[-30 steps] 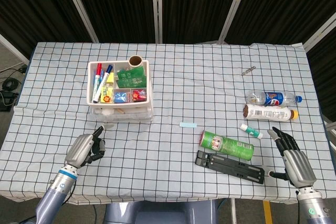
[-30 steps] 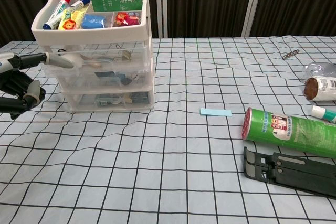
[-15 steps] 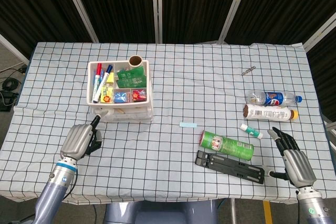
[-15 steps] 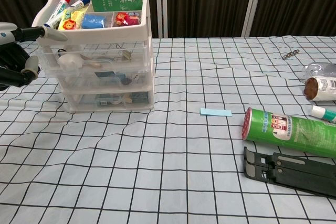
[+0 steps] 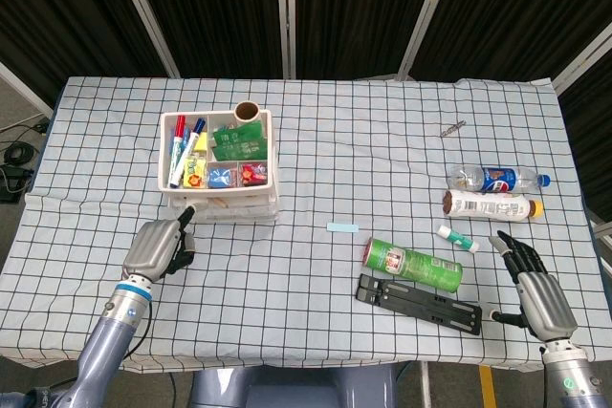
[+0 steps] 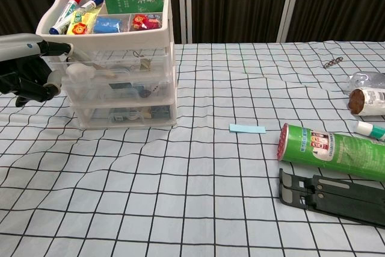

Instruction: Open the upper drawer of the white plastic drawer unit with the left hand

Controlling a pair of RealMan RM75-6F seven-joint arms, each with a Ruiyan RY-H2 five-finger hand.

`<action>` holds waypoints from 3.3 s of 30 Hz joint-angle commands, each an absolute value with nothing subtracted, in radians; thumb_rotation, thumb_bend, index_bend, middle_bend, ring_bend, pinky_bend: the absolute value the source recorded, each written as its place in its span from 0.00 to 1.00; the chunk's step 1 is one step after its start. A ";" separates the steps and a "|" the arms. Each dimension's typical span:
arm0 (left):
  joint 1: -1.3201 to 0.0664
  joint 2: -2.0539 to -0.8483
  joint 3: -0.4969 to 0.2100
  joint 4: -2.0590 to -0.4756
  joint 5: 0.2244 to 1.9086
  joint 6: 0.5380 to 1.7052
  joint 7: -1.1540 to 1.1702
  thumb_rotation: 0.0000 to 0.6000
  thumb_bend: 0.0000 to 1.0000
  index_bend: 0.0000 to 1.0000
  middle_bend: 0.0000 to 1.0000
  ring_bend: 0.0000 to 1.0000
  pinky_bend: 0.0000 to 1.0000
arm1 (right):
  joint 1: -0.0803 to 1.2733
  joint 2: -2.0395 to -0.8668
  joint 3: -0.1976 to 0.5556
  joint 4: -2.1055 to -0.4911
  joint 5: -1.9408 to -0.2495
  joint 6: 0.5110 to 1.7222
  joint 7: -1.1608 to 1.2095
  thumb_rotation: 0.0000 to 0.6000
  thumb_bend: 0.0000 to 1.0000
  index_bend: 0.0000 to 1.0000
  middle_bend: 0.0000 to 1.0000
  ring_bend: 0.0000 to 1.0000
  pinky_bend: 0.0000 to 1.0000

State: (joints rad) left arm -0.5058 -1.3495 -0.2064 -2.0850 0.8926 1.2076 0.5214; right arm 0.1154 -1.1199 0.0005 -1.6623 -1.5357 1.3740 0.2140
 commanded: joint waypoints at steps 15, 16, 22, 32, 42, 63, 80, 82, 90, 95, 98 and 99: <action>-0.502 -1.296 -0.154 -2.150 0.963 1.208 0.454 1.00 0.92 0.35 0.88 0.80 0.71 | 0.114 -1.119 0.000 -1.665 -1.538 1.378 0.214 1.00 0.11 0.01 0.00 0.00 0.00; -0.502 -1.292 -0.150 -2.154 0.967 1.207 0.453 1.00 0.92 0.36 0.88 0.80 0.71 | 0.114 -1.119 0.001 -1.665 -1.538 1.378 0.214 1.00 0.11 0.01 0.00 0.00 0.00; -0.499 -1.275 -0.123 -2.177 1.002 1.211 0.451 1.00 0.92 0.43 0.88 0.80 0.71 | 0.114 -1.119 0.000 -1.665 -1.539 1.378 0.214 1.00 0.11 0.01 0.00 0.00 0.00; -0.495 -1.268 -0.098 -2.183 1.021 1.217 0.446 1.00 0.92 0.41 0.88 0.80 0.71 | 0.113 -1.117 0.000 -1.666 -1.539 1.379 0.216 1.00 0.11 0.01 0.00 0.00 0.00; -0.497 -1.253 -0.090 -2.179 1.019 1.211 0.426 1.00 0.92 0.21 0.88 0.80 0.71 | 0.114 -1.117 0.000 -1.666 -1.539 1.378 0.215 1.00 0.11 0.01 0.00 0.00 0.00; -0.504 -1.154 -0.046 -2.272 1.013 1.180 0.440 1.00 0.92 0.31 0.88 0.80 0.71 | 0.110 -1.115 -0.001 -1.672 -1.546 1.388 0.216 1.00 0.11 0.01 0.00 0.00 0.00; -0.506 -1.148 -0.025 -2.289 1.043 1.168 0.420 1.00 0.92 0.31 0.88 0.80 0.71 | 0.111 -1.115 -0.002 -1.673 -1.546 1.385 0.213 1.00 0.11 0.01 0.00 0.00 0.00; -0.505 -1.148 -0.025 -2.293 1.045 1.171 0.418 1.00 0.92 0.31 0.88 0.80 0.71 | 0.111 -1.115 -0.002 -1.672 -1.545 1.385 0.213 1.00 0.11 0.01 0.00 0.00 0.00; -0.494 -1.123 -0.038 -2.290 1.067 1.194 0.384 1.00 0.85 0.28 0.88 0.80 0.71 | 0.111 -1.115 -0.003 -1.672 -1.546 1.384 0.213 1.00 0.11 0.01 0.00 0.00 0.00; -0.487 -1.086 -0.041 -2.301 1.094 1.198 0.364 1.00 0.75 0.27 0.88 0.80 0.71 | 0.111 -1.119 -0.004 -1.672 -1.546 1.382 0.205 1.00 0.11 0.01 0.00 0.00 0.00; -0.483 -1.052 -0.046 -2.317 1.111 1.199 0.349 1.00 0.64 0.26 0.88 0.80 0.71 | 0.111 -1.120 -0.003 -1.672 -1.545 1.382 0.204 1.00 0.11 0.01 0.00 0.00 0.00; -0.484 -1.034 -0.050 -2.322 1.122 1.201 0.344 1.00 0.57 0.25 0.88 0.80 0.71 | 0.111 -1.120 -0.004 -1.672 -1.544 1.382 0.203 1.00 0.11 0.01 0.00 0.00 0.00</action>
State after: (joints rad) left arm -0.4853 -1.0535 -0.0444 -2.3126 1.1081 1.1988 0.3528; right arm 0.1113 -1.1199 -0.0036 -1.6719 -1.5444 1.3818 0.2033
